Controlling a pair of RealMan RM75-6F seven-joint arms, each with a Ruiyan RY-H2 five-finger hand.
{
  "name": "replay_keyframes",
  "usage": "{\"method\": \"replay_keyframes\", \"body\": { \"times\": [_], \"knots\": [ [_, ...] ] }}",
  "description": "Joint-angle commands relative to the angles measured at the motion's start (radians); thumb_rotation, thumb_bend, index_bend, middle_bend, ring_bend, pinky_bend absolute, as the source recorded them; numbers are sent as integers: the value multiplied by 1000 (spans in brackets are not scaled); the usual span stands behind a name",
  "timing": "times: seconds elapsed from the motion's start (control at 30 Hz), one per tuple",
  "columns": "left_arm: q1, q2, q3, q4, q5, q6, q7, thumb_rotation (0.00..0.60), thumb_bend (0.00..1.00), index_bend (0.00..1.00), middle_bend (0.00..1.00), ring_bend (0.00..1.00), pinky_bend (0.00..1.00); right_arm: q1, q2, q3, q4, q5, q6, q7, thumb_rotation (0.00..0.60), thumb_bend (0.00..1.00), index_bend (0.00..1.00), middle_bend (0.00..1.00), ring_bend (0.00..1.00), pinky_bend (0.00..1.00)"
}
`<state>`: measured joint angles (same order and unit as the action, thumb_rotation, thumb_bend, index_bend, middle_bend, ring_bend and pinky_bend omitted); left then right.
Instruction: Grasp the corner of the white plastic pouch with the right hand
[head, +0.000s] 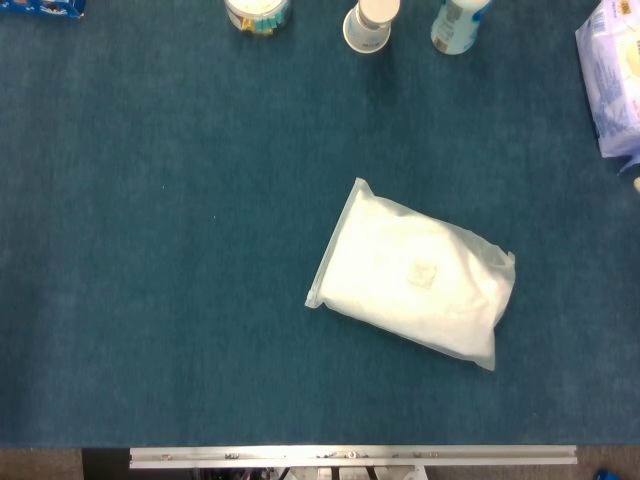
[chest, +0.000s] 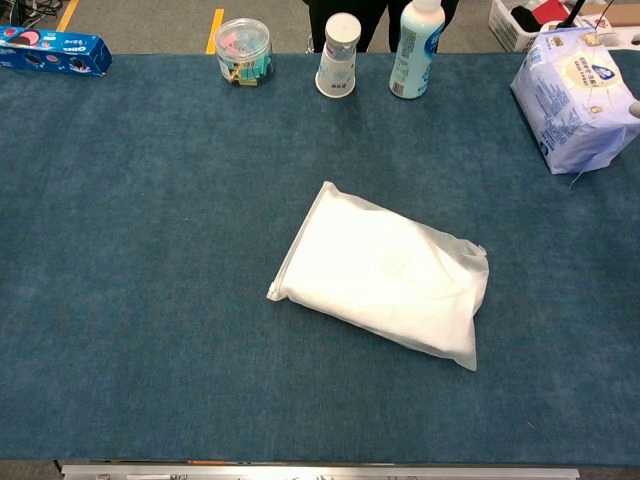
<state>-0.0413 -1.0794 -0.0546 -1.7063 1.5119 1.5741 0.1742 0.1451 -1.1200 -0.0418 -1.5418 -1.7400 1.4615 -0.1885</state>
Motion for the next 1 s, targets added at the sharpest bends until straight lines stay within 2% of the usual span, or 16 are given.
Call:
{"method": "replay_keyframes", "body": {
  "times": [0.03,0.07,0.1,0.23,0.43,0.53,0.67,1.0],
  "knots": [
    [2,1,0,-5,2,4,0,600,184,484,438,377,507,1,-1,-6,0,-6,-5,-2,600,218,55,459,369,546],
    [2,2,1,-6,5,6,0,600,184,484,438,377,507,2,-1,-9,-3,-9,-8,-2,600,371,58,508,429,596],
    [2,2,0,-7,6,6,0,600,184,484,438,377,507,3,-1,-13,-6,-13,-12,-1,600,455,61,545,472,632],
    [4,2,-1,-7,-1,6,-2,600,184,484,438,377,507,10,-4,-34,-14,-40,-30,10,600,709,77,719,649,766],
    [3,3,-2,-4,-6,1,-3,600,184,484,438,377,507,48,-23,-50,-23,-46,-114,14,600,901,113,959,858,913],
    [6,5,-2,-8,-3,8,-1,600,184,484,438,377,507,71,-39,-56,-35,-49,-166,-7,600,994,157,1000,918,957],
    [8,6,-2,-10,-2,11,2,600,183,484,438,377,507,107,-55,-59,-65,-32,-256,-68,600,1000,236,1000,937,972],
    [9,10,3,-13,1,6,1,600,184,484,438,377,507,211,-111,-39,-134,61,-483,-167,600,1000,243,1000,955,985]
  ]
}}
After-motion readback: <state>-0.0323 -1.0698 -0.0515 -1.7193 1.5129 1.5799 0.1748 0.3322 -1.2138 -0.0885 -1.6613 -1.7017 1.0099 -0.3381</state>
